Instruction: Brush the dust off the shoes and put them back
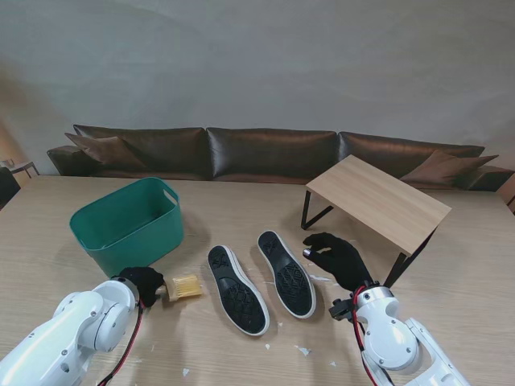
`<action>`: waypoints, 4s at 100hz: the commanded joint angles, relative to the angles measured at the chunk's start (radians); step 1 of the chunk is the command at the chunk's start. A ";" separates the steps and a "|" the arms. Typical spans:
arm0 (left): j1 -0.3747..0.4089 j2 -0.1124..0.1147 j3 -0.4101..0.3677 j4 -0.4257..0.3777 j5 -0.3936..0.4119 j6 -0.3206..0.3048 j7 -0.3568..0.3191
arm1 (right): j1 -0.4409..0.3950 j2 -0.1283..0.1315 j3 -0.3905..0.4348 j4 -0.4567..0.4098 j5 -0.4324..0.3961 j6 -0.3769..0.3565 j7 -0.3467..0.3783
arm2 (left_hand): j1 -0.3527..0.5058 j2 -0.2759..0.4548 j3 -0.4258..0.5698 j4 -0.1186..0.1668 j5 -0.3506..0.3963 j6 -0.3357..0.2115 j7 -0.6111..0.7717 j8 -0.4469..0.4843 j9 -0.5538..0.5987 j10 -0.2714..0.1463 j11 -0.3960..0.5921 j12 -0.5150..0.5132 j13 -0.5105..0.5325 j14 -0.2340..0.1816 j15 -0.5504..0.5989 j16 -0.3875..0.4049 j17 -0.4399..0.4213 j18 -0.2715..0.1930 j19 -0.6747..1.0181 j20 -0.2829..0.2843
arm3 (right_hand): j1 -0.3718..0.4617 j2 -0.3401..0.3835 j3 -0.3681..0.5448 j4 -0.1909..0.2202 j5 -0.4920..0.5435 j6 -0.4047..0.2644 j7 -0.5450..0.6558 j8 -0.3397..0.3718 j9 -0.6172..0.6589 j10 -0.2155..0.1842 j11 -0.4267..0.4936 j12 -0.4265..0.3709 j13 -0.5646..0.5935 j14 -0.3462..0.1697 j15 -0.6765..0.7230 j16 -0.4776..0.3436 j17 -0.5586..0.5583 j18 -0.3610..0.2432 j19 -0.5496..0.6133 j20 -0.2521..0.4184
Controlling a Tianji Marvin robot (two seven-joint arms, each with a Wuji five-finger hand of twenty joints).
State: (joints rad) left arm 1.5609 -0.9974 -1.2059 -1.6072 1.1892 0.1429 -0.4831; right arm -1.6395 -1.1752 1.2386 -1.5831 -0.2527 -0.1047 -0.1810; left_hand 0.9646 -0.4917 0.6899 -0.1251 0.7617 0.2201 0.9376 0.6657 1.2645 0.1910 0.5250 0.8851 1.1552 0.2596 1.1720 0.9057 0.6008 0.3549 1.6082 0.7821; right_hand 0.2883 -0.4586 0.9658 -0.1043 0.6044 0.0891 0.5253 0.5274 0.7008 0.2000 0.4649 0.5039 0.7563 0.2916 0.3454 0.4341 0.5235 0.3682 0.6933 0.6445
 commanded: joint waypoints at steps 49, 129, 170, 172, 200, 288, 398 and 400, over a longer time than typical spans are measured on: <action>0.006 -0.004 0.023 0.019 -0.040 0.045 -0.011 | -0.007 0.000 -0.008 0.004 0.005 0.000 0.030 | -0.173 0.002 0.022 -0.062 0.141 -0.055 0.054 -0.070 0.032 -0.027 0.223 0.240 0.060 -0.009 0.137 0.012 0.037 -0.023 0.022 0.041 | -0.002 0.023 0.007 0.023 -0.041 0.008 0.011 -0.013 -0.007 0.014 0.005 -0.008 0.010 0.002 0.011 0.011 -0.227 0.006 0.041 -0.013; 0.093 -0.013 -0.077 -0.055 -0.120 0.007 0.038 | -0.008 0.003 -0.013 0.008 0.018 0.004 0.049 | -0.172 -0.003 0.178 -0.141 0.146 -0.076 0.020 -0.038 0.097 -0.080 0.300 0.141 0.110 0.014 0.151 -0.047 0.100 -0.036 0.049 -0.060 | 0.002 0.037 0.008 0.023 -0.048 0.014 0.017 -0.016 -0.014 0.018 0.011 -0.009 0.010 0.006 0.016 0.011 -0.224 0.006 0.051 -0.013; 0.069 -0.008 -0.030 -0.061 -0.090 0.104 -0.041 | -0.006 0.005 -0.016 0.012 0.021 0.008 0.060 | -0.211 0.057 -0.069 -0.036 0.123 -0.027 0.098 0.061 -0.137 0.007 0.278 0.392 -0.095 -0.047 0.215 0.084 -0.041 -0.033 -0.010 0.120 | 0.003 0.038 0.006 0.023 -0.055 0.015 0.018 -0.017 -0.019 0.017 0.013 -0.010 0.006 0.003 0.017 0.009 -0.227 0.004 0.054 -0.016; 0.068 -0.008 -0.028 -0.060 -0.090 0.105 -0.042 | -0.006 0.005 -0.016 0.012 0.021 0.008 0.059 | -0.219 0.063 -0.069 -0.037 0.127 -0.024 0.103 0.065 -0.136 0.006 0.285 0.395 -0.094 -0.047 0.219 0.085 -0.042 -0.033 -0.011 0.121 | 0.004 0.038 0.007 0.023 -0.056 0.016 0.018 -0.017 -0.020 0.017 0.012 -0.010 0.006 0.002 0.016 0.009 -0.227 0.004 0.054 -0.016; 0.044 -0.003 -0.019 -0.041 -0.107 0.067 -0.059 | -0.002 0.005 -0.020 0.018 0.021 0.007 0.060 | -0.236 0.102 0.037 -0.070 0.132 -0.034 0.075 0.054 0.045 -0.040 0.391 0.428 0.044 0.002 0.291 0.052 0.026 -0.028 0.031 0.128 | 0.003 0.037 0.008 0.023 -0.059 0.017 0.021 -0.018 -0.021 0.017 0.015 -0.010 0.007 0.004 0.018 0.009 -0.227 0.004 0.055 -0.017; 0.155 -0.012 -0.119 -0.139 -0.082 -0.049 -0.001 | -0.004 0.009 -0.021 0.021 0.025 0.010 0.079 | -0.227 0.191 0.081 -0.140 0.156 -0.073 0.019 0.070 0.087 -0.097 0.593 0.353 0.111 0.025 0.371 0.007 0.119 -0.034 0.127 0.035 | 0.008 0.058 0.004 0.023 -0.061 0.020 0.024 -0.020 -0.024 0.020 0.018 -0.012 0.008 0.006 0.022 0.009 -0.228 0.003 0.059 -0.020; 0.064 -0.042 -0.088 -0.114 -0.280 -0.162 0.240 | 0.001 0.007 -0.030 0.031 0.030 0.008 0.076 | -0.189 0.185 0.066 -0.145 0.137 -0.049 0.046 0.089 0.083 -0.078 0.597 0.361 0.109 0.057 0.365 0.009 0.101 0.002 0.109 0.052 | 0.008 0.059 0.005 0.022 -0.060 0.023 0.027 -0.023 -0.020 0.023 0.022 -0.012 0.012 0.007 0.026 0.009 -0.226 0.005 0.067 -0.023; 0.056 -0.043 -0.081 -0.105 -0.287 -0.161 0.245 | 0.001 0.007 -0.030 0.032 0.030 0.008 0.075 | -0.188 0.184 0.065 -0.145 0.138 -0.049 0.045 0.089 0.083 -0.078 0.597 0.362 0.109 0.057 0.365 0.009 0.101 0.002 0.109 0.052 | 0.008 0.059 0.005 0.022 -0.061 0.023 0.027 -0.023 -0.019 0.022 0.022 -0.012 0.012 0.006 0.026 0.009 -0.226 0.004 0.067 -0.023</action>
State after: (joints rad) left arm 1.6348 -1.0270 -1.2942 -1.7319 0.9123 -0.0154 -0.2239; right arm -1.6366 -1.1641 1.2124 -1.5529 -0.2234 -0.0948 -0.1161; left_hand 0.7327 -0.3435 0.7471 -0.2380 0.8923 0.1620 0.9628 0.7475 1.2958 0.1157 1.0947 1.2436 1.2100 0.2376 1.4547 0.9168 0.6966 0.3517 1.6729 0.8480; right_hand 0.2893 -0.4200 0.9691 -0.1043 0.5716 0.1103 0.5394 0.5143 0.6991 0.2072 0.4704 0.5039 0.7563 0.2921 0.3607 0.4341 0.5235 0.3684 0.7254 0.6347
